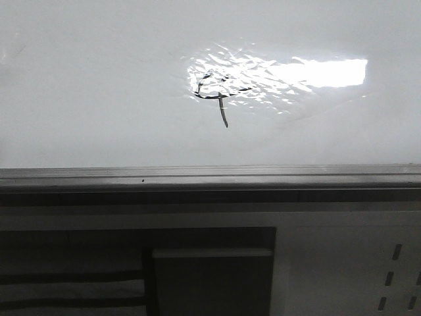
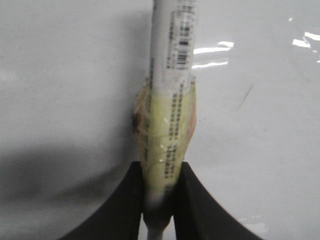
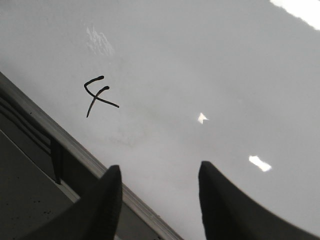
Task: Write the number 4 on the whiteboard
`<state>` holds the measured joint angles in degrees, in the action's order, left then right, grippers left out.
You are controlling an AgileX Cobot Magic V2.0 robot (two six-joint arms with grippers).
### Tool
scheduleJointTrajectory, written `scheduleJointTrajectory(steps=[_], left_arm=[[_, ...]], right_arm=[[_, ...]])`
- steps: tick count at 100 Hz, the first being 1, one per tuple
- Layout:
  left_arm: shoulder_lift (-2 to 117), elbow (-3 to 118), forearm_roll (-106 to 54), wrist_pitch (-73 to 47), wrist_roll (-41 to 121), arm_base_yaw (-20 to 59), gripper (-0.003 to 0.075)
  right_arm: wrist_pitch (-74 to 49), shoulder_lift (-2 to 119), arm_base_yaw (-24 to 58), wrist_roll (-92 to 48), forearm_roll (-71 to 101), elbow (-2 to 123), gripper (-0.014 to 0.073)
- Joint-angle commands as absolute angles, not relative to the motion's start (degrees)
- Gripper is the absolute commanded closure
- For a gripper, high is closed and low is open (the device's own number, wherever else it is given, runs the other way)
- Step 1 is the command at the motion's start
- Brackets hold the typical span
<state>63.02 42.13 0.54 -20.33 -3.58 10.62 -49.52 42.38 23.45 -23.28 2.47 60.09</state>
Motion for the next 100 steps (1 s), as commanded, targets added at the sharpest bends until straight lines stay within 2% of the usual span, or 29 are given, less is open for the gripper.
scheduleJointTrajectory(steps=[1,63,100], left_arm=[[63.2,43.5,0.0,-16.3,-4.2,10.4,0.0741],[64.1,43.5,-0.5,-20.7,-4.2,10.4,0.0734],[66.0,43.5,-0.5,-19.2,-4.2,10.4,0.0458]], right_arm=[[-45.5,42.1,23.2,-23.2,2.0,61.5,0.0282],[-45.6,42.1,23.2,-23.2,2.0,61.5,0.0282],[-45.6,42.1,23.2,-23.2,2.0,61.5,0.0282]])
